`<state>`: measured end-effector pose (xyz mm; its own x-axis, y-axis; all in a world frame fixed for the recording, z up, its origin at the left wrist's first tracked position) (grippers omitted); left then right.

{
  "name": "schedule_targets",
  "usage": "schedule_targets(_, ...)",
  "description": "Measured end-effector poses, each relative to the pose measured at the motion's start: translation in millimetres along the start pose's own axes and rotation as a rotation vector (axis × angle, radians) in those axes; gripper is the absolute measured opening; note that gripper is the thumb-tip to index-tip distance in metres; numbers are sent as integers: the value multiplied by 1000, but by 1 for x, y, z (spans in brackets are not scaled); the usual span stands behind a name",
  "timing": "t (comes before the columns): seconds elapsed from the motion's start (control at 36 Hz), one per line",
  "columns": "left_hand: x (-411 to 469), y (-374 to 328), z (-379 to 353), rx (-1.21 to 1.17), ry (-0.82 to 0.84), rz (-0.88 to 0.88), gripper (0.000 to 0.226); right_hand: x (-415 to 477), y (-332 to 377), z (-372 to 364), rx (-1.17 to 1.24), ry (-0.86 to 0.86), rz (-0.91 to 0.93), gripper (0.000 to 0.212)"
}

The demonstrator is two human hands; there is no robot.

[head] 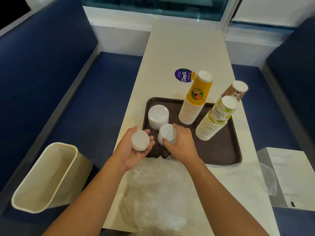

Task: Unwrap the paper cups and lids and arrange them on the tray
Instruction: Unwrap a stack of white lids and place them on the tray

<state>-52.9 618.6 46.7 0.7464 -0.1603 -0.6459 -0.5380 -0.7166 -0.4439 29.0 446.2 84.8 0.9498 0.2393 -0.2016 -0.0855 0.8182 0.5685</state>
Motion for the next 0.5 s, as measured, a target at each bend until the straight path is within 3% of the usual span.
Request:
schedule_targets(0.19, 2, 0, 0, 11, -7, 4, 50, 8, -12, -21, -63, 61, -42, 83)
schedule_targets(0.5, 2, -2, -2, 11, -2, 8, 51, 10, -22, -33, 39, 97, -89, 84)
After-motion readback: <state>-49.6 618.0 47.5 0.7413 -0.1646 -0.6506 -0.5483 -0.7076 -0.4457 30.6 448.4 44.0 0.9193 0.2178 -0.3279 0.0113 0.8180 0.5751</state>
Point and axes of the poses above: each hand's wrist, its own x-axis towards the middle knuckle, its own z-axis out of the back of the hand, y = z × x, the point moved 10 cm from there along x, towards the middle knuckle, and after that the axes turned 7 degrees about y, right-handed, at the moved point
